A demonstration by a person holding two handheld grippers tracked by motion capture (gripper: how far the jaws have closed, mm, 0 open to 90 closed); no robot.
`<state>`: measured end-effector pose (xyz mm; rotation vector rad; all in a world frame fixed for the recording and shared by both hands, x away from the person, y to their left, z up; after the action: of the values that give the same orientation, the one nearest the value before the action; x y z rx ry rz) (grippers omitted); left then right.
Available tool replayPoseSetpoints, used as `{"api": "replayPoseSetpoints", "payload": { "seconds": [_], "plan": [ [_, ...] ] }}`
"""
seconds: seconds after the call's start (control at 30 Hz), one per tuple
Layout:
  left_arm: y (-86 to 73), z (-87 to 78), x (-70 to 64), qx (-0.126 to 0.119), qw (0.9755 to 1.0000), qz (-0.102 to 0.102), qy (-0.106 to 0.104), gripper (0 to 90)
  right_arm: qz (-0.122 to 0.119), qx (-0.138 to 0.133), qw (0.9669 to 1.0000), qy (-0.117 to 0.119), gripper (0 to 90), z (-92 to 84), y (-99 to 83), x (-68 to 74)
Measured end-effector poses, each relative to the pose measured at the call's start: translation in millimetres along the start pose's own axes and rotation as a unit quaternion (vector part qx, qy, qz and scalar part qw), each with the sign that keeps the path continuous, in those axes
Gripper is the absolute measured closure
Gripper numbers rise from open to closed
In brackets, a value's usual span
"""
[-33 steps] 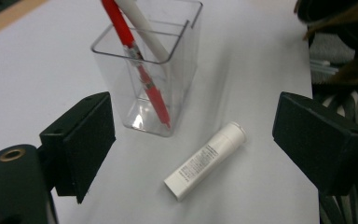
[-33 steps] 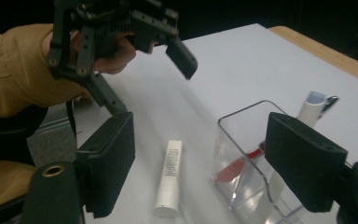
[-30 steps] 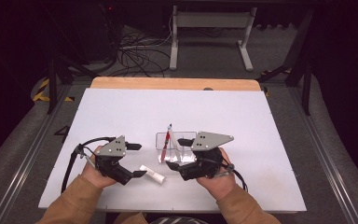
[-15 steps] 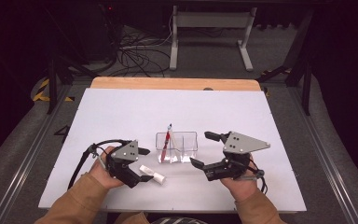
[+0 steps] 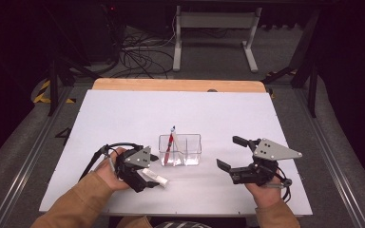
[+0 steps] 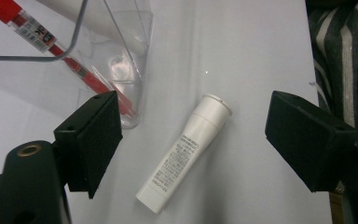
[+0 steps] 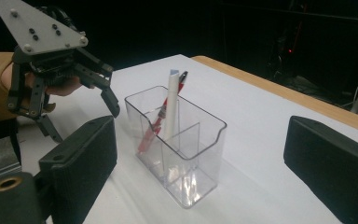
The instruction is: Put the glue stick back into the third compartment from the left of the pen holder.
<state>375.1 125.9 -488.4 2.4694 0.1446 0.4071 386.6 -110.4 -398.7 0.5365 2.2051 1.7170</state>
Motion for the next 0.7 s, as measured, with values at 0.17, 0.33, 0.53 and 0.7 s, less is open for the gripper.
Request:
{"api": "replayPoseSetpoints", "payload": {
  "seconds": [0.17, 0.33, 0.53, 0.7],
  "plan": [
    [-1.7, 2.0, -0.7, 0.009, 0.9999, 0.006, -0.008, 20.9, 0.003, -0.007, 0.9999, -0.011, 10.3, -8.2, 0.9, -5.9],
    [-1.6, 2.5, -2.5, 0.008, 0.9997, 0.008, -0.021, 21.5, 0.003, -0.010, 0.9999, -0.014, 10.3, -10.5, 2.3, -6.8],
    [-1.2, 2.1, -5.0, 0.015, 0.9990, 0.021, -0.037, 23.8, 0.003, -0.007, 0.9999, -0.011, 10.3, -9.2, 1.5, -6.2],
    [-1.6, 2.4, -5.5, 0.017, 0.9982, 0.021, -0.053, 25.9, 0.004, -0.008, 0.9999, -0.009, 10.4, -9.4, 1.5, -6.2]
  ]
}}
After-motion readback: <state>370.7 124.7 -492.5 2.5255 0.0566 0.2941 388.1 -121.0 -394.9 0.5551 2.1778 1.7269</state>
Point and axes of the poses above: each handheld gripper's, and its own axes: z roughly forward along the jaws, y roughly out of its top, x roughly to its left, the point moved 10 cm from there along z, roughly forward along the jaws, and after that the axes turned 9 degrees about y, right-handed, at the moved point
